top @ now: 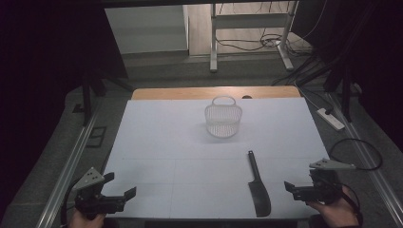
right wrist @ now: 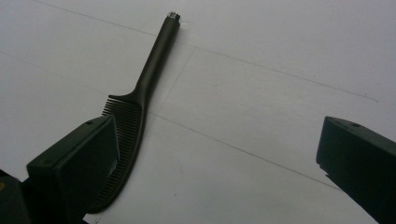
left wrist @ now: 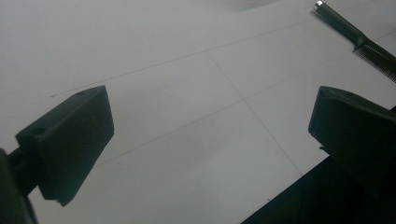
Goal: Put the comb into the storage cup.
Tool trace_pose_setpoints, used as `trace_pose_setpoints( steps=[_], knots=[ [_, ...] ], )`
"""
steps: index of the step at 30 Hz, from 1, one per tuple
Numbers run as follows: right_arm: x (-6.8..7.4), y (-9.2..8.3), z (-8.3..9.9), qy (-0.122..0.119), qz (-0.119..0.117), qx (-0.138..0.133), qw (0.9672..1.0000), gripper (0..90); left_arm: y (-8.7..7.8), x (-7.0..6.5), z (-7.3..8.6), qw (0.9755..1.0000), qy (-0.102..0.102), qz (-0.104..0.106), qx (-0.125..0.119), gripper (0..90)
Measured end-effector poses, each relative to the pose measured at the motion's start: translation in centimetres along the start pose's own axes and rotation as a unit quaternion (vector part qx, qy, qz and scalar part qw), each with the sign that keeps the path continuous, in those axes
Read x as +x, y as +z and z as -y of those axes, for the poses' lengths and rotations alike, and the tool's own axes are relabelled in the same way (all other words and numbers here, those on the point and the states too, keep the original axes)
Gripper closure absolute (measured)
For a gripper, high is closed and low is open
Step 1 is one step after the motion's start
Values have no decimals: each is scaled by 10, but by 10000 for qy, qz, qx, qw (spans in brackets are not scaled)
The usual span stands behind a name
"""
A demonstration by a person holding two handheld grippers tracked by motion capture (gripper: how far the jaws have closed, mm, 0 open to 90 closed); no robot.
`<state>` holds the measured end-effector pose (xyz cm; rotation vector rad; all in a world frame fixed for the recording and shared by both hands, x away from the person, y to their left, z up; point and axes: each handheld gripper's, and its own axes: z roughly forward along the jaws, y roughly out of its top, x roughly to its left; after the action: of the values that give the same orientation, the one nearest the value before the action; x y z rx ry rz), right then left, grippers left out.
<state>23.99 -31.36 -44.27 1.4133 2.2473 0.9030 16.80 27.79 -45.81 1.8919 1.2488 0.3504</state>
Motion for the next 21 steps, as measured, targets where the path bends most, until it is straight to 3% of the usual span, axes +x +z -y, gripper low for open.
trace_pose_setpoints(
  steps=[21],
  knots=[
    [1,2,-1,-6,23,59,10000,0,1,2,0,9999,-52,106,53,5]
  ],
)
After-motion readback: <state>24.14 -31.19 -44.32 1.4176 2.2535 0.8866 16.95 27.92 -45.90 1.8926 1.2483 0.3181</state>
